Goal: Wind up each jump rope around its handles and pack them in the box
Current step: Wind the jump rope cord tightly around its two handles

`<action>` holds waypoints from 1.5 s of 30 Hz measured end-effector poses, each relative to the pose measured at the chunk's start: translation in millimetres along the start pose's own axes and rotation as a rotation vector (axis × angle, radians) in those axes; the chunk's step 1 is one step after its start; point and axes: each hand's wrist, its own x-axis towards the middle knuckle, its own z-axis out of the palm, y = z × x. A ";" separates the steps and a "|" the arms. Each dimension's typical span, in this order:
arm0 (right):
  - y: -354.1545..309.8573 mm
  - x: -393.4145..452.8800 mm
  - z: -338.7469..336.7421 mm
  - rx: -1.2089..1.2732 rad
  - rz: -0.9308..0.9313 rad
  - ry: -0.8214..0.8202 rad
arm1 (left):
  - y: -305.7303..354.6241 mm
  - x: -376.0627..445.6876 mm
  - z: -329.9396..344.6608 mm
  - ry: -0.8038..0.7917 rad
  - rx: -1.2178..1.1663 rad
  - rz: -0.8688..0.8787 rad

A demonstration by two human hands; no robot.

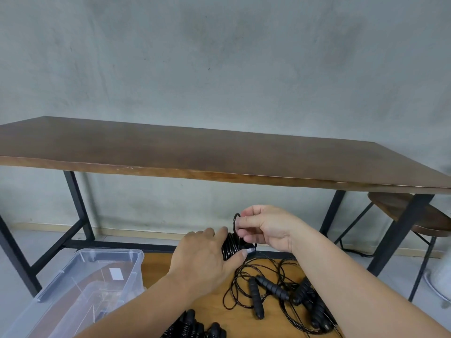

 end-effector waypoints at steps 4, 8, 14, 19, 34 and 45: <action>0.9 -3.6 -6.4 0.028 -0.062 -0.005 | -2.4 2.5 -0.3 0.023 0.045 -0.012; 2.8 -10.9 -12.4 -0.158 -0.110 0.064 | -5.5 3.2 -1.8 0.005 0.072 -0.011; -0.9 -12.6 -26.6 -0.322 0.062 0.108 | 0.5 1.6 -3.2 0.025 0.109 0.024; -5.6 -14.6 -31.2 -0.342 0.204 0.060 | 3.5 1.2 0.4 0.019 0.108 0.036; 8.3 -12.2 -20.8 -0.607 -0.107 0.083 | 1.9 4.9 -5.0 0.007 0.064 -0.003; 21.0 -20.9 -12.1 -0.731 -0.141 -0.100 | -9.8 3.9 6.7 -0.043 0.084 -0.029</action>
